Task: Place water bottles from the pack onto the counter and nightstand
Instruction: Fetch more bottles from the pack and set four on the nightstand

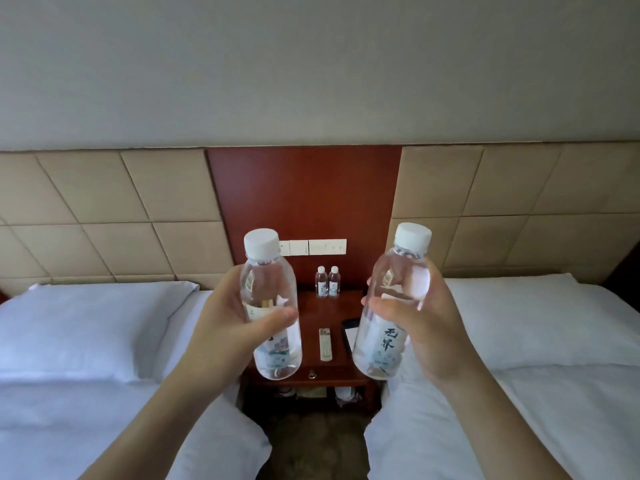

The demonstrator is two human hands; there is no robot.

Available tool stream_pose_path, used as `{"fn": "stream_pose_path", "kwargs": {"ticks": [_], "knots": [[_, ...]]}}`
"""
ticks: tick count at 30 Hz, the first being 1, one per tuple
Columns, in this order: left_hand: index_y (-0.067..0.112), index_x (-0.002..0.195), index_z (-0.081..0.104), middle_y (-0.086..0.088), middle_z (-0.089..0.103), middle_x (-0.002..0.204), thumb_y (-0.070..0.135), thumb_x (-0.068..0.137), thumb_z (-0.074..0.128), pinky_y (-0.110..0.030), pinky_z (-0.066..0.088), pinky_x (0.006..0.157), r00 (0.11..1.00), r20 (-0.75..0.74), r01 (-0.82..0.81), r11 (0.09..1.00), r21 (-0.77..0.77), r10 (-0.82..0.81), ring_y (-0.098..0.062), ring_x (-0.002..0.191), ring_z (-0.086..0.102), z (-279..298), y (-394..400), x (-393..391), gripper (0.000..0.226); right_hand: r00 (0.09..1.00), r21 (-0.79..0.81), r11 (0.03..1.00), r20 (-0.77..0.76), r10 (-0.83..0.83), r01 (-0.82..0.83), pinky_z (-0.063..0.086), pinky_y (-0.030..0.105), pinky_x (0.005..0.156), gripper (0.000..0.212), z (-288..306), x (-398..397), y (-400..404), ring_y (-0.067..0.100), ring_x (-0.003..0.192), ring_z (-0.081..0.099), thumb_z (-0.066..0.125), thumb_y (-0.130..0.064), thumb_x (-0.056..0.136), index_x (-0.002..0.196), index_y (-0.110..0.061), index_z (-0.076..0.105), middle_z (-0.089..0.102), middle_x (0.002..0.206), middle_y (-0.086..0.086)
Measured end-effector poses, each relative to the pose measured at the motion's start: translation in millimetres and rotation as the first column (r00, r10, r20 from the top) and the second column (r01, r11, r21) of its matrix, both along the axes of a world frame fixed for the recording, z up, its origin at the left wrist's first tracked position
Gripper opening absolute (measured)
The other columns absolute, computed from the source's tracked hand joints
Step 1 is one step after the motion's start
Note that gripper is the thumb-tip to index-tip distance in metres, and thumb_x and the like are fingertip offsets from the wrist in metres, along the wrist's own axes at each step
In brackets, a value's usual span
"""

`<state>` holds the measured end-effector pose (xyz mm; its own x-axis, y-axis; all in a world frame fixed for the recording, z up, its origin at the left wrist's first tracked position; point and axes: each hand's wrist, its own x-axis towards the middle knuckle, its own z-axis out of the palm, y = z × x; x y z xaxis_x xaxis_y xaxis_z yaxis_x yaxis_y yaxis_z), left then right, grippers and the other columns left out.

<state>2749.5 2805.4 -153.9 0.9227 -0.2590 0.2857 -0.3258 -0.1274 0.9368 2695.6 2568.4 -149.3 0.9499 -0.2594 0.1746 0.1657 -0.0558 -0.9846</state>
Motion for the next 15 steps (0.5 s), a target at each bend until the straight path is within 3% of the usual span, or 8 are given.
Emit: {"fn": "stream_pose_path", "kwargs": {"ticks": [2,5,7,10,12,15], "knots": [[0.024,0.111,0.064,0.000,0.074,0.099,0.028,0.064,0.083,-0.013,0.055,0.069,1.000,-0.008,-0.007,1.000,0.010,0.007,-0.013,0.093,0.073,-12.1,-13.4,47.8,0.051,1.000,0.008,1.000,-0.010,0.018,-0.018,0.052,0.060,0.096,0.074,-10.1,51.6,-17.9,0.030,0.104,0.067,0.078,-0.038,0.057,0.123,-0.018,0.052,0.067,0.106,0.007],[0.033,0.116,0.060,0.012,0.072,0.104,0.038,0.064,0.084,-0.009,0.053,0.069,0.998,-0.012,-0.055,0.998,0.043,0.056,-0.005,0.099,0.070,-32.2,-32.4,108.9,0.057,0.998,0.011,0.999,-0.057,0.035,-0.034,0.050,0.061,0.098,0.076,-27.4,120.9,-37.7,0.031,0.107,0.065,0.079,-0.033,0.058,0.125,-0.011,0.050,0.065,0.108,0.011],[0.039,0.115,0.057,0.019,0.070,0.105,0.032,0.070,0.085,-0.004,0.050,0.068,0.997,-0.009,-0.072,0.996,0.057,0.072,0.001,0.101,0.068,-52.2,-44.2,150.4,0.054,0.996,0.001,1.000,-0.088,0.023,-0.023,0.051,0.058,0.098,0.074,-44.5,163.8,-50.4,0.027,0.105,0.066,0.079,-0.033,0.057,0.123,-0.013,0.052,0.066,0.106,0.009],[0.037,0.115,0.058,0.015,0.070,0.103,0.033,0.069,0.085,-0.007,0.051,0.071,0.996,-0.056,-0.071,0.996,0.053,0.074,-0.004,0.099,0.069,-86.4,-60.0,215.9,0.053,0.990,0.014,1.000,-0.142,0.021,-0.019,0.052,0.054,0.097,0.070,-79.4,226.3,-69.6,0.025,0.105,0.067,0.080,-0.031,0.057,0.122,-0.022,0.054,0.067,0.105,0.006],[0.030,0.115,0.059,0.010,0.070,0.101,0.036,0.068,0.083,-0.010,0.052,0.072,0.994,-0.083,-0.071,0.997,0.039,0.074,-0.007,0.095,0.070,-113.4,-69.8,263.3,0.053,0.986,0.026,1.000,-0.168,0.015,-0.011,0.056,0.046,0.090,0.061,-105.9,268.7,-81.7,0.022,0.102,0.069,0.080,-0.024,0.060,0.116,-0.030,0.057,0.068,0.102,0.004],[0.027,0.116,0.060,0.005,0.069,0.102,0.033,0.069,0.083,-0.013,0.053,0.074,0.989,-0.137,-0.051,0.998,0.038,0.056,-0.011,0.096,0.070,-162.2,-83.4,332.8,0.053,0.981,0.024,1.000,-0.193,-0.010,0.015,0.057,0.023,0.071,0.051,-148.4,330.5,-94.8,0.019,0.098,0.070,0.077,-0.011,0.065,0.107,-0.033,0.059,0.068,0.097,0.003]]}}
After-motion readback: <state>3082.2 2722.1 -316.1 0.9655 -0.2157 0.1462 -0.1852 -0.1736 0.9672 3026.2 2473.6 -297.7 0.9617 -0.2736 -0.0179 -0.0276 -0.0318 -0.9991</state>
